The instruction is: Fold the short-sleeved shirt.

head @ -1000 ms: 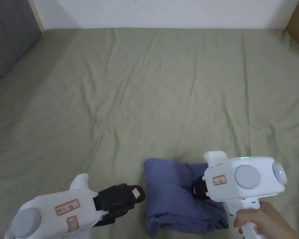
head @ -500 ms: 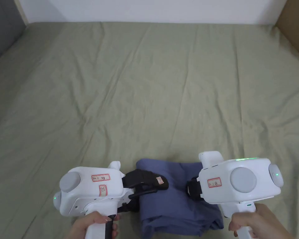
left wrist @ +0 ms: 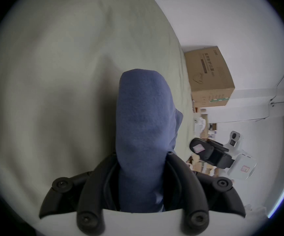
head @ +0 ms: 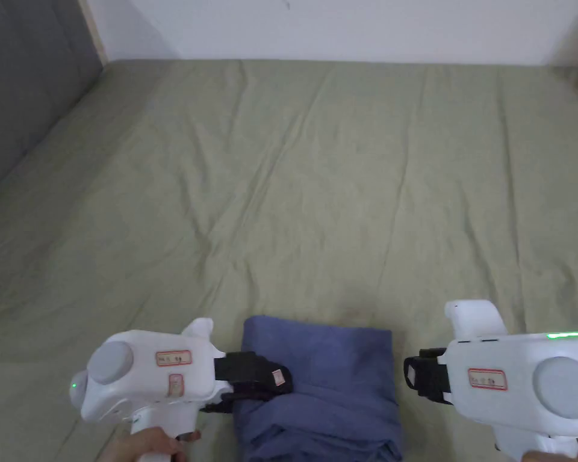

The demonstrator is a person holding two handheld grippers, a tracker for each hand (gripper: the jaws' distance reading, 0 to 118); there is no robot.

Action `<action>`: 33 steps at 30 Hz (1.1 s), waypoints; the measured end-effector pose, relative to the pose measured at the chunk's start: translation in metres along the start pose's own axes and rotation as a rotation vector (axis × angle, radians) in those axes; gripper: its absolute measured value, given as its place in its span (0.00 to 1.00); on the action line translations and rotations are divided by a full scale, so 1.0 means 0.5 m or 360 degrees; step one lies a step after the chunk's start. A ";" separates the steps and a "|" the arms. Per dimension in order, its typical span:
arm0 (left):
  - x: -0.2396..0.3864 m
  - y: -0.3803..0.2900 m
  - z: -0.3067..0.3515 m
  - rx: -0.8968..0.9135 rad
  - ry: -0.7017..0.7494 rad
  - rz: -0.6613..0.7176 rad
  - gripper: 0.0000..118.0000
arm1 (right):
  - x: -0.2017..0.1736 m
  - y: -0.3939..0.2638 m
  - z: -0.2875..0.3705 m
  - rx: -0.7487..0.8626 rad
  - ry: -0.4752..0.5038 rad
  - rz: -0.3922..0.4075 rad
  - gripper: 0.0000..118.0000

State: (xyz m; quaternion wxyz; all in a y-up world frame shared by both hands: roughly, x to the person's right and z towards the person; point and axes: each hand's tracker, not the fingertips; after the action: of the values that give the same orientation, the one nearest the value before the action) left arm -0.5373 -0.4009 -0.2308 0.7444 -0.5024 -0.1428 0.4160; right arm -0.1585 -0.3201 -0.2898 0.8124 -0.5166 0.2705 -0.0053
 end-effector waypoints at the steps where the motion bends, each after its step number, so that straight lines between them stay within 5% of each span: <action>1: -0.017 0.023 0.036 0.0027 0.0083 -0.0010 0.27 | -0.002 0.004 0.002 0.0004 -0.0002 -0.0002 0.00; 14: -0.172 0.297 0.414 0.0178 0.1519 -0.0285 0.27 | -0.014 0.023 -0.035 -0.0023 -0.0148 -0.0040 0.00; 18: -0.237 0.321 0.457 0.0305 0.1551 -0.0225 0.28 | -0.011 0.028 -0.051 -0.0054 -0.0136 -0.0062 0.00; 19: -0.249 0.323 0.461 0.0271 0.1548 -0.0174 0.34 | -0.008 0.032 -0.055 -0.0060 -0.0110 -0.0085 0.00; 21: -0.259 0.322 0.460 0.0263 0.1748 -0.0159 0.77 | -0.007 0.038 -0.064 -0.0068 -0.0106 -0.0093 0.00; 22: -0.260 0.318 0.463 0.0277 0.1749 -0.0161 0.87 | -0.009 0.042 -0.067 -0.0073 -0.0115 -0.0086 0.00; 27: -0.231 0.290 0.501 0.0518 0.1534 0.0038 0.73 | -0.011 0.050 -0.060 -0.0053 -0.0121 -0.0025 0.00; 30: -0.175 0.258 0.504 0.0663 0.1494 0.0030 0.09 | -0.013 0.047 -0.045 -0.0028 -0.0098 -0.0033 0.00; 33: -0.091 0.205 0.488 0.0698 0.1352 -0.0180 0.00 | -0.010 0.040 -0.026 -0.0002 -0.0085 -0.0027 0.00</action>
State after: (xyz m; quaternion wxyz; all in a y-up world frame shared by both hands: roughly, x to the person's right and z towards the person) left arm -0.7678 -0.2667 -0.1996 0.8468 -0.4504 0.2380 0.1532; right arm -0.1739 -0.3202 -0.3085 0.8190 -0.5193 0.2442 0.0016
